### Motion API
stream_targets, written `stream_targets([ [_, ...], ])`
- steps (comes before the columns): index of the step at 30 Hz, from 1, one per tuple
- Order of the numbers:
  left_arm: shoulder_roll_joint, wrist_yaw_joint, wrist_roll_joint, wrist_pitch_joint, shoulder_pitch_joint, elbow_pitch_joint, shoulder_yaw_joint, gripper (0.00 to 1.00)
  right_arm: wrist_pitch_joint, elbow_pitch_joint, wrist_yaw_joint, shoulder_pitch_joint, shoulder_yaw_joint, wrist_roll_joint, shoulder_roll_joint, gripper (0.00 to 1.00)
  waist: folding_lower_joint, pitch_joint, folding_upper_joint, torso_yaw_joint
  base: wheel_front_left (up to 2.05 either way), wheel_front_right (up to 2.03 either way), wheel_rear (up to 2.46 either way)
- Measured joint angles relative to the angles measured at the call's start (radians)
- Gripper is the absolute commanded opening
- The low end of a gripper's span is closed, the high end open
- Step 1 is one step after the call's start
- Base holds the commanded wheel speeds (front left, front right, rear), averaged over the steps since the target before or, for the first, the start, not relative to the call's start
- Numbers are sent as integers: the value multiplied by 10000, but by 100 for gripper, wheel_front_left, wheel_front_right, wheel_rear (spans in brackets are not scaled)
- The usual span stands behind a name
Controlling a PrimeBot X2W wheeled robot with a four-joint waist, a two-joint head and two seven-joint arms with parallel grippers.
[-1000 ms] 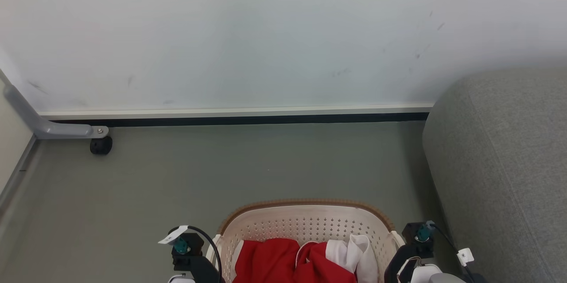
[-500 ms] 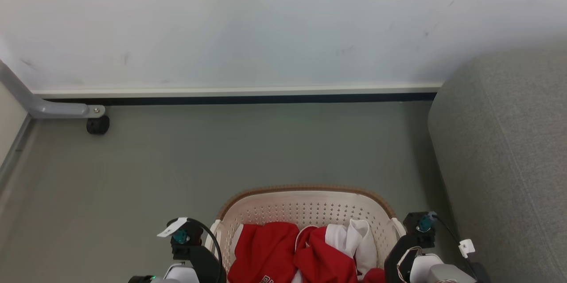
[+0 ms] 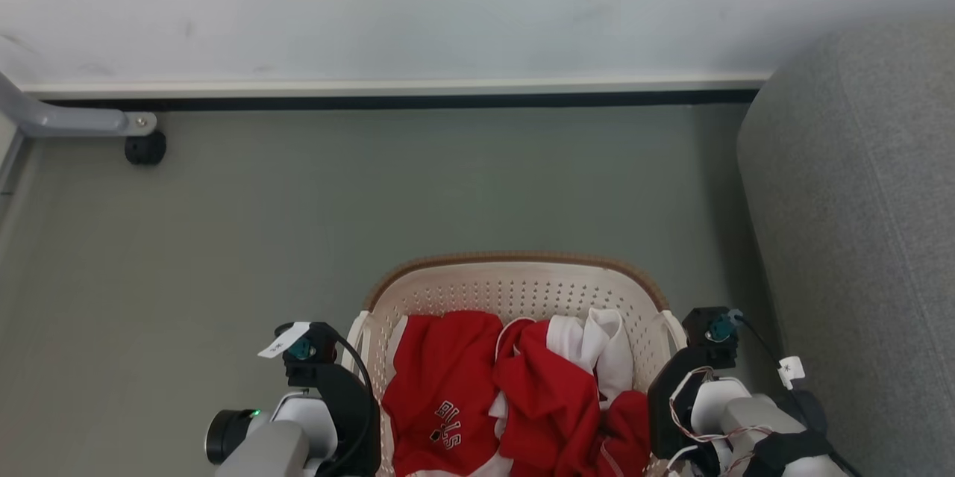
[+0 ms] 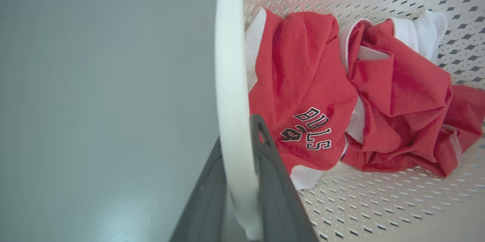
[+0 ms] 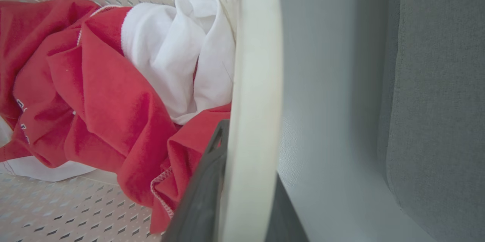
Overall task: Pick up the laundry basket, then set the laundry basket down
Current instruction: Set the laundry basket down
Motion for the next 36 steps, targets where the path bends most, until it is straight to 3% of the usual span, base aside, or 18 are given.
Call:
stream_targets([
  [36,31,222,17,-1223,-2067,-454,-104,0,-1588,-56,2,-2037,-119,-33,-393,0,2,3370,1,113,0,0,0],
])
